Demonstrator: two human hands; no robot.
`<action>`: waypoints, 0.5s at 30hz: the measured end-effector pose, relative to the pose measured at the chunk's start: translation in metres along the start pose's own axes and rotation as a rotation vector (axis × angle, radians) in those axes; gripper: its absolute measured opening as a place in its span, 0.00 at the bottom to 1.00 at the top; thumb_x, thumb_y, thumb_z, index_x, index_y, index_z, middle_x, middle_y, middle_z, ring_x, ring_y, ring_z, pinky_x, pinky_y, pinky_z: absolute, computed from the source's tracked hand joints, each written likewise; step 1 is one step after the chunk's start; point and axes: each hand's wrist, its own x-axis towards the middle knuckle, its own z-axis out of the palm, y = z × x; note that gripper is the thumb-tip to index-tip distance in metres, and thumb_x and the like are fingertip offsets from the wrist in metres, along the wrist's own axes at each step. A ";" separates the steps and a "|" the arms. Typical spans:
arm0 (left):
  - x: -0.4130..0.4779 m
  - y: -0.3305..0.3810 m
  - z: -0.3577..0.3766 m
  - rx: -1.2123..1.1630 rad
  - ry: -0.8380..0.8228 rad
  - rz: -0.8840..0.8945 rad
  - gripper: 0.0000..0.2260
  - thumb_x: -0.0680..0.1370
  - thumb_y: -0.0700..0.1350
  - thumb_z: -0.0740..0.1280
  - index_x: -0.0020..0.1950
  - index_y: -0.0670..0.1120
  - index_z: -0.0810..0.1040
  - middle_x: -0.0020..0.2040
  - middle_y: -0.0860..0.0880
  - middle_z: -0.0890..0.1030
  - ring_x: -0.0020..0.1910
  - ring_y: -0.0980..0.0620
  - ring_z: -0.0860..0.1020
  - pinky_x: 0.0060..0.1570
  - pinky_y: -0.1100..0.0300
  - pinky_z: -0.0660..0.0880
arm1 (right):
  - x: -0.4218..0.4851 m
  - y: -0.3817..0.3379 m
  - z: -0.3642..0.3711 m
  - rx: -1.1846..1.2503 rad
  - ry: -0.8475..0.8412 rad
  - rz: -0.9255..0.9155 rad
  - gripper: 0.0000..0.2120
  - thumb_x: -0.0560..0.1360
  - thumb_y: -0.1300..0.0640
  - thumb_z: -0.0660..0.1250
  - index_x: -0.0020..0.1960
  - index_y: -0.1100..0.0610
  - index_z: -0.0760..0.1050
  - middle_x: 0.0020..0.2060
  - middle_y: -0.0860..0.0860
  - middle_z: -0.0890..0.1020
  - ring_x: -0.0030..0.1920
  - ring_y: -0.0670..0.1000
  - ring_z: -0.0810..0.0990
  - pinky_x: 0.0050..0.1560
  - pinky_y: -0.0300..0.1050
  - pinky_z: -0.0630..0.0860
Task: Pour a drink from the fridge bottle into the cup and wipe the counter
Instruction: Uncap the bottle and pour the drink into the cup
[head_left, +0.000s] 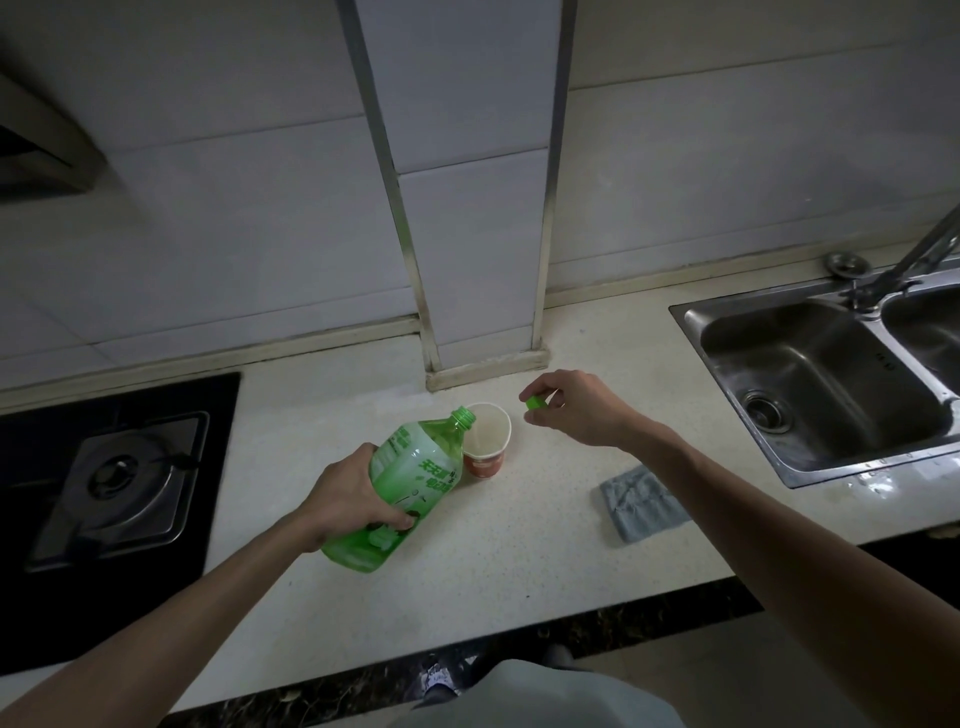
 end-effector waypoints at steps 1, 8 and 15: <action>0.000 0.000 0.000 0.000 -0.001 0.001 0.34 0.59 0.48 0.84 0.59 0.50 0.71 0.51 0.51 0.81 0.48 0.52 0.81 0.47 0.55 0.80 | 0.000 0.000 0.000 -0.004 -0.001 0.000 0.15 0.77 0.55 0.69 0.63 0.56 0.77 0.58 0.52 0.80 0.46 0.45 0.76 0.40 0.28 0.68; -0.002 -0.001 -0.001 0.002 -0.002 0.002 0.33 0.60 0.48 0.84 0.58 0.50 0.71 0.50 0.51 0.80 0.48 0.53 0.80 0.46 0.56 0.80 | -0.001 0.003 0.001 -0.007 0.002 0.015 0.15 0.76 0.54 0.69 0.62 0.54 0.78 0.57 0.50 0.80 0.44 0.43 0.75 0.39 0.28 0.67; -0.003 -0.001 0.000 0.007 -0.007 0.008 0.33 0.59 0.48 0.84 0.57 0.50 0.71 0.51 0.51 0.81 0.49 0.52 0.81 0.48 0.54 0.81 | -0.003 0.002 0.002 -0.002 -0.006 0.018 0.15 0.76 0.54 0.70 0.61 0.54 0.78 0.57 0.50 0.80 0.46 0.45 0.77 0.40 0.28 0.68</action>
